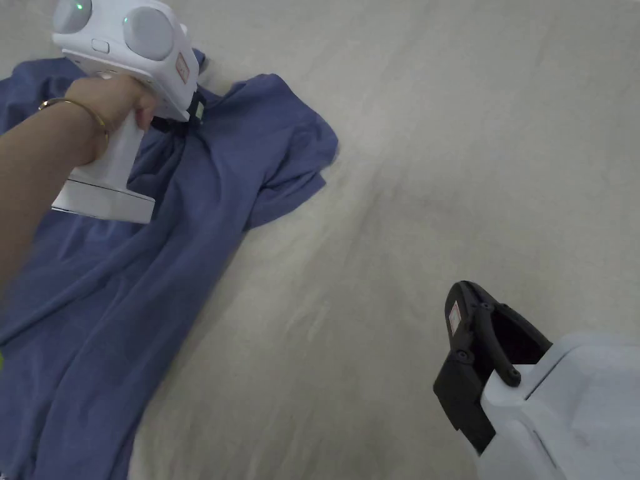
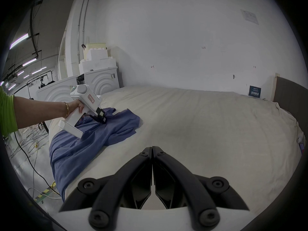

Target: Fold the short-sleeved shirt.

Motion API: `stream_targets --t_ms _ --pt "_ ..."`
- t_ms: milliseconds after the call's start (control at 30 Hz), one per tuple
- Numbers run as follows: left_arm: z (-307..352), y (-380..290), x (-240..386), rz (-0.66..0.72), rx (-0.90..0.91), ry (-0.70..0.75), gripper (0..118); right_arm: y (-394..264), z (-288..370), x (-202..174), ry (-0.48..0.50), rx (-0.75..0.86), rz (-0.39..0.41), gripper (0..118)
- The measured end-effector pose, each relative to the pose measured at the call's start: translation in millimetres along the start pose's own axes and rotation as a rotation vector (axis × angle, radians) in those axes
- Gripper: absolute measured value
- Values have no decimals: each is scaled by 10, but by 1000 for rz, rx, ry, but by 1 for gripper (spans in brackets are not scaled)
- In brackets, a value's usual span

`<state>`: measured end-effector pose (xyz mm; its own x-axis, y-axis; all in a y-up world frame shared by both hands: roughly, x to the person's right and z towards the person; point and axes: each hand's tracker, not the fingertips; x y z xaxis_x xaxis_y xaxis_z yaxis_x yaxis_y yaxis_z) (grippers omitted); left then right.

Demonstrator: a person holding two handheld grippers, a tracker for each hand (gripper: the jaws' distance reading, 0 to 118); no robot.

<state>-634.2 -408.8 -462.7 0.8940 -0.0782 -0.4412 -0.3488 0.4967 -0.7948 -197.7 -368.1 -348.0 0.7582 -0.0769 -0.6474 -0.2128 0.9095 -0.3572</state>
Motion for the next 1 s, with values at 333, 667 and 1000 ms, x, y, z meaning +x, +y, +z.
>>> stream_targets --t_ms 333,667,1000 --pt "634 -197 119 -11 243 121 0 292 394 5 -34 32 17 0" --pt "2138 -387 -295 150 456 111 0 478 1153 39 -85 166 9 0" --pt "3835 -415 -439 225 690 111 0 472 1932 69 -118 262 7 0"
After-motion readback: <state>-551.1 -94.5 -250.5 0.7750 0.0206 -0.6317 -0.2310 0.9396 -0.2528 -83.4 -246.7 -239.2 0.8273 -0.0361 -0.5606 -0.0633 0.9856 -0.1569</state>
